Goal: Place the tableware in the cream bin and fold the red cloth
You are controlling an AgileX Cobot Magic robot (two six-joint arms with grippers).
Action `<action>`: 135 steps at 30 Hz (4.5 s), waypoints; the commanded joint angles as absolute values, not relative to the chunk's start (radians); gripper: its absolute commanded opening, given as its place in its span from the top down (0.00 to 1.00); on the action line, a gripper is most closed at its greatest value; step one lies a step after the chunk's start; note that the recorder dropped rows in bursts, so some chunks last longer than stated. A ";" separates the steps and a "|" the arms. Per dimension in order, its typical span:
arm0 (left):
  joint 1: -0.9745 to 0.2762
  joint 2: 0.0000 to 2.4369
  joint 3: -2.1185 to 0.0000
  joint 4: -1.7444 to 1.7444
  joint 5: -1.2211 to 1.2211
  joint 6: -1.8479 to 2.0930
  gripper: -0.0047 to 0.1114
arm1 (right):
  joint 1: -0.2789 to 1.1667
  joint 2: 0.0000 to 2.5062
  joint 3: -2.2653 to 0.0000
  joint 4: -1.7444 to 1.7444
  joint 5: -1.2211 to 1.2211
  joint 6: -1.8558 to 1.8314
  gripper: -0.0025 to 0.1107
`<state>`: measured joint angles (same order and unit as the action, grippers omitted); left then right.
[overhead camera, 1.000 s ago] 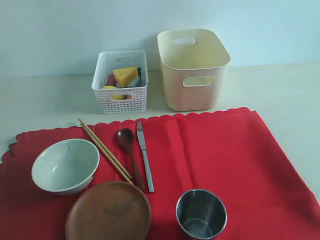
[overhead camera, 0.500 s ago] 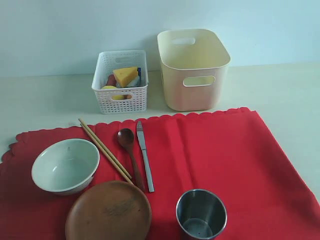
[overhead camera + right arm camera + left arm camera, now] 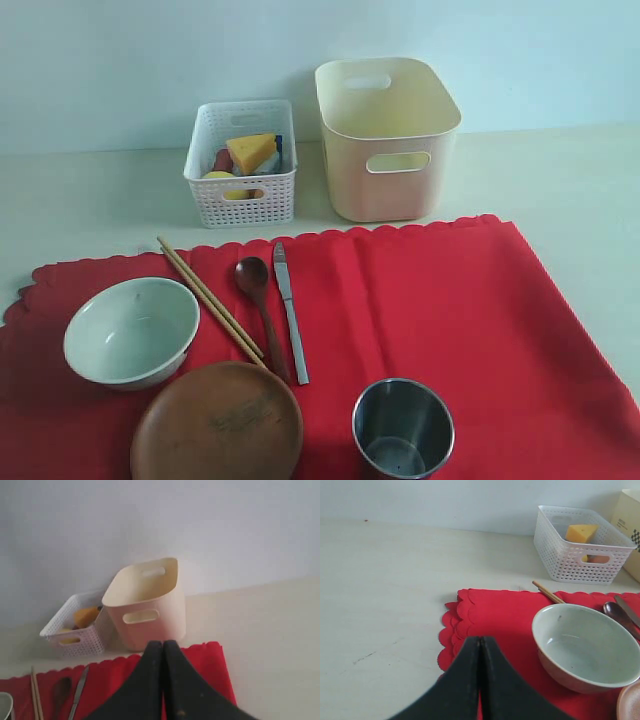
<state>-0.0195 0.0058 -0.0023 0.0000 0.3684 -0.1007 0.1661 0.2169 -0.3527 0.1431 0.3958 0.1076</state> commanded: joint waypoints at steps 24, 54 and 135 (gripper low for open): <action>-0.017 0.000 0.000 0.000 0.357 -0.101 0.95 | 0.486 1.376 -1.051 0.238 0.960 -0.361 0.51; -0.017 0.000 0.000 0.000 0.359 -0.101 0.95 | 0.565 1.751 -0.964 0.256 0.840 -0.338 0.98; -0.017 0.000 0.000 0.000 0.359 -0.101 0.95 | 0.279 2.083 -2.257 0.231 1.221 -0.249 0.42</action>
